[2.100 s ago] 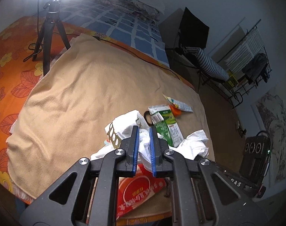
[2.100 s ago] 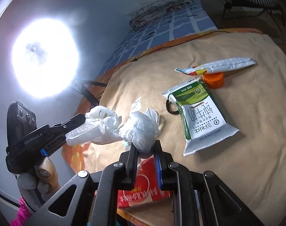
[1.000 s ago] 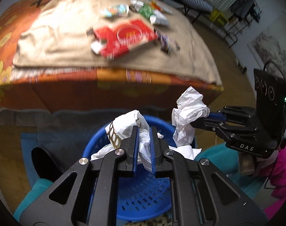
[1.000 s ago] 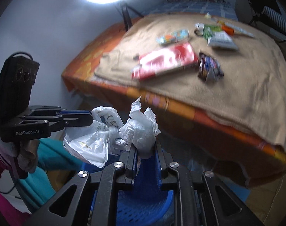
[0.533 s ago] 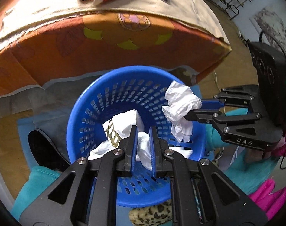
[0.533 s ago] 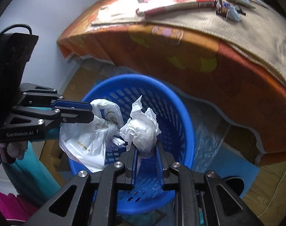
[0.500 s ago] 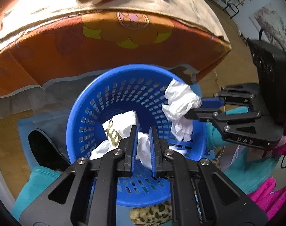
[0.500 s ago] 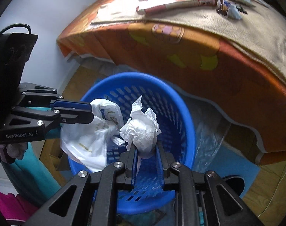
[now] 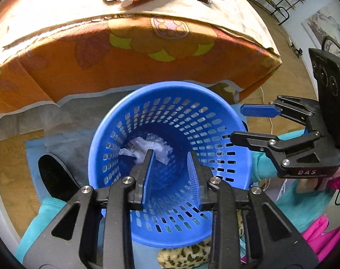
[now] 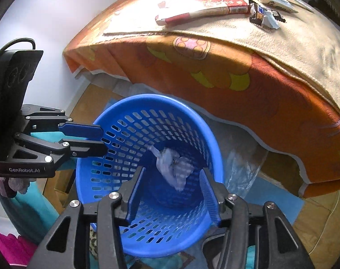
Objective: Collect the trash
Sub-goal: 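Carry both white bags over the blue basket and open both tools, then move both tools back toward the red tissue box and chocolate wrapper, then grasp the red tissue box with the left tool while the right grasps the chocolate wrapper, then carry the box and wrapper over the blue basket and open both tools, then move the left tool to the blue tube while the right approaches the milk carton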
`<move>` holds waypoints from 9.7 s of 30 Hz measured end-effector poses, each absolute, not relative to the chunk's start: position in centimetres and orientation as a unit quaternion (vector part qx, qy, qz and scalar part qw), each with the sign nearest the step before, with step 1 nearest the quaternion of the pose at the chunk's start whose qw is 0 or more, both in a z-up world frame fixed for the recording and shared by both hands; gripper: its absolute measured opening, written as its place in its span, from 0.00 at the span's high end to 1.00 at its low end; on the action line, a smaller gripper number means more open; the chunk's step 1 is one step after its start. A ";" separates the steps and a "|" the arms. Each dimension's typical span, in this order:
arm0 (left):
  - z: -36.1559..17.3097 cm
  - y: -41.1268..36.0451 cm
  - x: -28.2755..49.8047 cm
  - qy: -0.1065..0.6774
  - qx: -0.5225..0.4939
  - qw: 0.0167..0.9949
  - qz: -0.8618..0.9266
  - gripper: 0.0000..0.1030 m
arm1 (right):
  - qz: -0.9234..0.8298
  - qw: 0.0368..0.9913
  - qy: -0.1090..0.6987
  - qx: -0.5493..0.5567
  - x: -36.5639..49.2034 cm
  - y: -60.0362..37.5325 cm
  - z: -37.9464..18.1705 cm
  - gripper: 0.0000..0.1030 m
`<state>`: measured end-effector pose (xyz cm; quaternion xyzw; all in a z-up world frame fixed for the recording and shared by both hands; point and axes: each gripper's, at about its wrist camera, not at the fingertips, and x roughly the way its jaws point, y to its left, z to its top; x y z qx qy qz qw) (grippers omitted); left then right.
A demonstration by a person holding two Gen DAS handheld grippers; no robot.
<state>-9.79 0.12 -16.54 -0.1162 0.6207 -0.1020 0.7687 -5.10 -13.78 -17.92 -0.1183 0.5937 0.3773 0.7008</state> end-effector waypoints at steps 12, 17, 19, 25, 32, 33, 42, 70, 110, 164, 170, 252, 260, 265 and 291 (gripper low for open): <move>-13.6 1.3 -7.7 0.585 -0.115 0.798 -0.087 0.57 | 0.357 0.741 0.558 -0.108 -3.4 -14.4 -15.7 0.32; -11.9 2.0 -6.0 0.568 -0.119 0.811 -0.082 0.55 | 0.344 0.763 0.538 -0.097 -1.9 -14.9 -14.2 0.19; -10.9 2.0 -5.1 0.556 -0.111 0.820 -0.081 0.47 | 0.339 0.773 0.528 -0.093 -1.2 -15.2 -13.4 0.19; -8.6 2.3 -2.3 0.525 -0.083 0.844 -0.080 0.40 | 0.322 0.796 0.506 -0.081 1.0 -15.7 -11.5 0.17; -7.7 3.3 1.7 0.517 -0.071 0.848 -0.091 0.29 | 0.310 0.815 0.485 -0.066 3.8 -15.9 -9.7 0.17; -7.9 3.4 2.7 0.521 -0.067 0.846 -0.095 0.24 | 0.308 0.818 0.481 -0.070 4.2 -15.7 -9.4 0.16; -9.6 2.9 8.5 0.535 -0.021 0.837 -0.112 0.23 | 0.288 0.823 0.485 -0.068 8.7 -15.4 -9.4 0.16; -11.5 2.8 15.1 0.537 0.037 0.832 -0.137 0.14 | 0.252 0.806 0.536 -0.012 17.1 -14.7 -12.8 0.15; -14.9 5.9 16.0 0.601 -0.209 0.744 -0.204 0.72 | 0.269 0.773 0.574 -0.001 17.3 -12.1 -16.3 0.69; -7.7 3.5 0.1 0.554 -0.174 0.800 -0.147 0.89 | 0.388 0.752 0.527 -0.087 0.8 -14.1 -12.4 0.87; -9.5 2.8 -4.2 0.577 -0.164 0.786 -0.149 0.89 | 0.406 0.718 0.556 -0.102 -3.0 -13.8 -14.6 0.87; -10.6 3.3 -0.3 0.563 -0.068 0.819 -0.085 0.37 | 0.359 0.773 0.514 -0.104 -0.5 -13.5 -13.0 0.18; -8.8 4.6 5.2 0.536 -0.070 0.838 -0.079 0.37 | 0.321 0.808 0.486 -0.083 4.6 -15.1 -9.7 0.14; -8.4 4.9 8.2 0.522 -0.064 0.847 -0.075 0.37 | 0.295 0.826 0.471 -0.087 9.1 -15.8 -8.8 0.10; -9.5 6.1 21.4 0.504 -0.036 0.860 -0.071 0.37 | 0.237 0.841 0.485 -0.039 26.3 -15.1 -11.5 0.10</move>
